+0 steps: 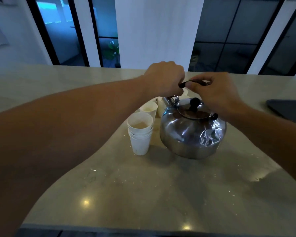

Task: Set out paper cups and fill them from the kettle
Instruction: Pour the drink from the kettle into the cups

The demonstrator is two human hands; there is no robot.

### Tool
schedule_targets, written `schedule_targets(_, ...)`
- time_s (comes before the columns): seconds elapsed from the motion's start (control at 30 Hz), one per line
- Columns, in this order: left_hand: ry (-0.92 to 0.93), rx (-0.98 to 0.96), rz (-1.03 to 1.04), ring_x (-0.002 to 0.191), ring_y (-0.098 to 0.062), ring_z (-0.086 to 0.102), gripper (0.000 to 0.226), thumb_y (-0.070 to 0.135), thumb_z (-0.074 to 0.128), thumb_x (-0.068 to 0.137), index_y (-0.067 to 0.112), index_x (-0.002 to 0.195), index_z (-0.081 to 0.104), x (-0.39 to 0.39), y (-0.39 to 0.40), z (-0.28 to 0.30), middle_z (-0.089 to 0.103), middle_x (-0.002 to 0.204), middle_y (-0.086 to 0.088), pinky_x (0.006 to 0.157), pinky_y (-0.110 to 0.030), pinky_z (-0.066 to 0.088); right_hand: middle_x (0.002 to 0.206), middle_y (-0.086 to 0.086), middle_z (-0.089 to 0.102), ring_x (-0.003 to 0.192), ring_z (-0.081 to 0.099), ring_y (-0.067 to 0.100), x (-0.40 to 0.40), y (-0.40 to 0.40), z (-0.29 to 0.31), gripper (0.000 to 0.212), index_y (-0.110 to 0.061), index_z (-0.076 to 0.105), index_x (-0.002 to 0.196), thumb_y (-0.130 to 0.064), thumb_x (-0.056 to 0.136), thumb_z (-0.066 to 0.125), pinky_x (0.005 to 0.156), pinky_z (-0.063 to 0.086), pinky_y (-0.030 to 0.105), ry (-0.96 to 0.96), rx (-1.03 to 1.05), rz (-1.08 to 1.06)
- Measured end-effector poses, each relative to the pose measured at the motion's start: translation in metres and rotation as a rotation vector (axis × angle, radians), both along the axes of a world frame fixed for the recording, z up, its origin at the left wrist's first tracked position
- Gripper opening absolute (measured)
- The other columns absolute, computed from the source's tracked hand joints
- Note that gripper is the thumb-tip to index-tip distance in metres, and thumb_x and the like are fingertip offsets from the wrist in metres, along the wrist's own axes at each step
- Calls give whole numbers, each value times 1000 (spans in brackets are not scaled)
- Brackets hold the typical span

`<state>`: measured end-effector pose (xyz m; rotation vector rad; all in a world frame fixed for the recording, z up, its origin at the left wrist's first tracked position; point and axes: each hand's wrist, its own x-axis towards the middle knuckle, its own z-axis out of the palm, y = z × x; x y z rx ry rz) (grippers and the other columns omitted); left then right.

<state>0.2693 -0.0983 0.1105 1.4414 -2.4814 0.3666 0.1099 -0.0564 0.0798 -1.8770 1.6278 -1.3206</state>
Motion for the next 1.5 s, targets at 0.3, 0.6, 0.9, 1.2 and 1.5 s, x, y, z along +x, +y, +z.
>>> schedule_targets(0.3,32,-17,12,79,-29,56,16,41,65,82,25,87,64,33,-27,-5,50,77,1,63,-33,38,77,-13,70,62,58,-3,26,-27,17,14,-28,79,97,-37,86,75,57,42,11,154,7,52)
schedule_targets(0.6,52,86,31,78,-25,57,19,44,68,84,28,80,58,45,-39,-20,49,70,7,57,-29,34,81,-7,71,70,60,7,39,-38,12,13,-28,79,97,-34,89,72,58,41,15,288,64,104)
schedule_targets(0.9,39,85,50,76,-25,59,22,49,67,82,28,79,64,50,-45,-29,51,67,8,61,-31,37,84,-7,73,69,59,-1,47,-47,13,13,-25,79,98,-30,88,72,58,40,9,410,49,122)
schedule_targets(1.2,45,90,42,77,-26,59,24,50,67,82,26,83,67,51,-47,-35,49,65,8,62,-32,37,88,-3,75,82,66,14,49,-51,11,15,-26,80,98,-33,87,72,70,49,22,475,60,133)
schedule_targets(1.5,40,85,47,74,-26,56,24,51,66,82,28,79,64,49,-46,-33,48,64,8,63,-32,37,90,-2,75,83,65,13,48,-49,15,16,-24,79,100,-31,89,71,64,42,11,506,56,135)
